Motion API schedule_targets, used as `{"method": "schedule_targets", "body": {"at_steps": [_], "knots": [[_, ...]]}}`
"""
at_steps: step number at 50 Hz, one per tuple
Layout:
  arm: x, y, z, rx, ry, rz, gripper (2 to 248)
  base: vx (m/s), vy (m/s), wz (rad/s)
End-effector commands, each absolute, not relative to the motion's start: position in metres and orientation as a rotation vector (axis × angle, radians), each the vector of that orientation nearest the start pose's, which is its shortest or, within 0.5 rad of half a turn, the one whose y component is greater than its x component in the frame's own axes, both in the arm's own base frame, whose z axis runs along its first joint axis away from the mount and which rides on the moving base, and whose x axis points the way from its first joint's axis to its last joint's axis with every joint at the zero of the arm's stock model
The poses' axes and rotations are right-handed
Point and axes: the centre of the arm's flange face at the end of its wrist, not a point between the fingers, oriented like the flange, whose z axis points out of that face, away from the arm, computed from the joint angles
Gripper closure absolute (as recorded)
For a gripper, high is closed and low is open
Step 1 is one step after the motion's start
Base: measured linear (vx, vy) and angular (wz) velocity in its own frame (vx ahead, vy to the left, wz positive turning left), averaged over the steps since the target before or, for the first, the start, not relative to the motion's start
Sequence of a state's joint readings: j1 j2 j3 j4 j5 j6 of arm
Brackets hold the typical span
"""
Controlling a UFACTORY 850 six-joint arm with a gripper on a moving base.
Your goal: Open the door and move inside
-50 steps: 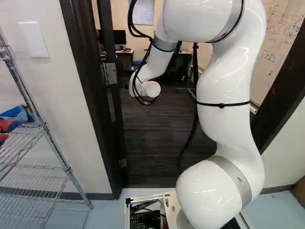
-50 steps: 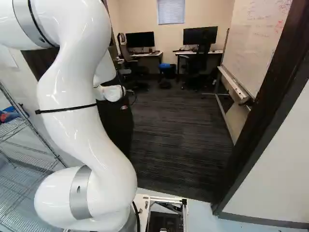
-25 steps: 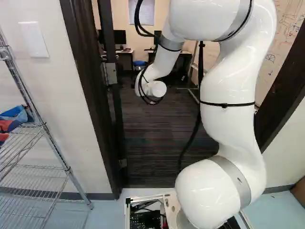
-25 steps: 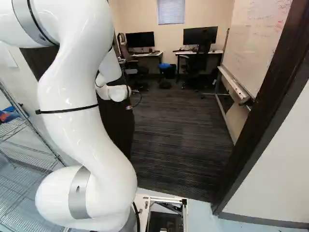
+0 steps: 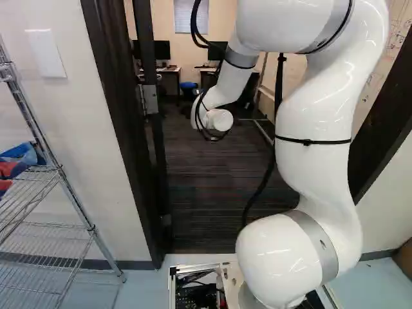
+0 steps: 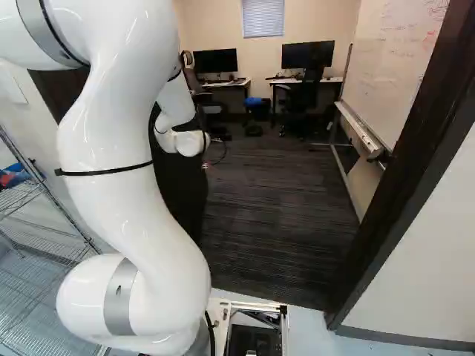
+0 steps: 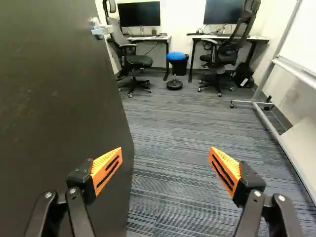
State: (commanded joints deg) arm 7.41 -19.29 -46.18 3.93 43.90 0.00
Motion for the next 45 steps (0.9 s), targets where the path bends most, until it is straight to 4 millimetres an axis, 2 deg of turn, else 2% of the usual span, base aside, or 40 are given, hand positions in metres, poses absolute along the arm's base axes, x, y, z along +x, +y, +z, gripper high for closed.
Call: {"method": "schedule_targets", "body": {"at_steps": [45], "knots": [[0.513, -0.003, 0.392, -2.578, 0.094, -1.808, 3, 0.0, 0.0, 0.0]]}}
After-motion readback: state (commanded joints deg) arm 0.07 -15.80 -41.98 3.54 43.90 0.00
